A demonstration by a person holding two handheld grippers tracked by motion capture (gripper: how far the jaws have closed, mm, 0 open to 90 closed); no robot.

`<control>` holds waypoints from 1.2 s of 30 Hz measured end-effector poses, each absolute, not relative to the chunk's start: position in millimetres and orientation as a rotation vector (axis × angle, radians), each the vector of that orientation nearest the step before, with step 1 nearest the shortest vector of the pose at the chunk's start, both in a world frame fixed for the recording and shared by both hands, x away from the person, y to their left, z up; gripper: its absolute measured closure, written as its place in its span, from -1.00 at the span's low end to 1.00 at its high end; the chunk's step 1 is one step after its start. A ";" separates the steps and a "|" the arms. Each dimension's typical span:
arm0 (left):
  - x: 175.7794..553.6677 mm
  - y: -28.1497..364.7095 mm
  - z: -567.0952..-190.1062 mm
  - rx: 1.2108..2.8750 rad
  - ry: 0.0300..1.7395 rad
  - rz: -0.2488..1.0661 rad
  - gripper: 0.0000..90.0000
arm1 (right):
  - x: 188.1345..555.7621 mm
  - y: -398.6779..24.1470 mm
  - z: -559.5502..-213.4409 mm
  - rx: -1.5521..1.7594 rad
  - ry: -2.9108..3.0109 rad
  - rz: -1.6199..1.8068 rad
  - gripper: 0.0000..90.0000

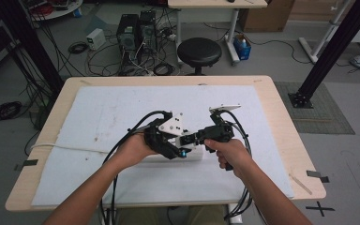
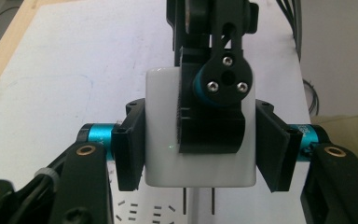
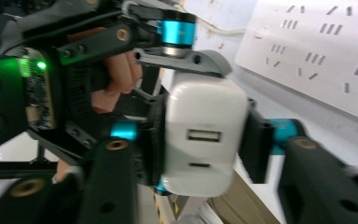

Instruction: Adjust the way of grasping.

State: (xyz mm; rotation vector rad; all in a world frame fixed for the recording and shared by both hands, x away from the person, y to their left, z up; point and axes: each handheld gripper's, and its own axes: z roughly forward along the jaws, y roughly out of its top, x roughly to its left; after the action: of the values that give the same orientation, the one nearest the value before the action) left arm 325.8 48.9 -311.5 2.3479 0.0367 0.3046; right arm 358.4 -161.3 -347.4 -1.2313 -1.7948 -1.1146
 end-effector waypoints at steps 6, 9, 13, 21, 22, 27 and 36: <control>324.5 49.0 -312.5 2.356 0.068 0.272 -0.23 | 357.8 -162.2 -352.5 -1.245 -1.782 -1.102 0.37; 325.7 57.7 -311.3 2.384 0.098 0.258 -0.42 | 357.8 -170.3 -356.0 -1.249 -1.842 -1.120 0.38; 331.6 82.1 -310.0 2.379 0.211 0.205 -0.53 | 356.7 -194.5 -355.6 -1.284 -1.877 -1.192 0.37; 340.4 135.9 -309.4 2.494 0.391 0.126 -0.53 | 353.8 -226.1 -336.3 -1.308 -2.145 -1.259 0.38; 340.6 141.5 -308.7 2.507 0.407 0.142 -0.53 | 353.8 -228.0 -333.4 -1.314 -2.210 -1.257 0.38; 344.3 169.6 -305.5 2.564 0.507 0.142 -0.53 | 350.3 -224.7 -318.7 -1.229 -2.619 -1.145 0.37; 340.9 208.6 -302.6 2.608 0.563 0.151 -0.53 | 349.5 -229.9 -307.2 -1.113 -2.937 -0.877 0.37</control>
State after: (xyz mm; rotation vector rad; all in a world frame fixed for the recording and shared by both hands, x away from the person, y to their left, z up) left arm 340.9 208.6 -302.6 2.6083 0.5630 0.1507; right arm 349.5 -229.9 -307.2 -1.1134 -2.9370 -0.8766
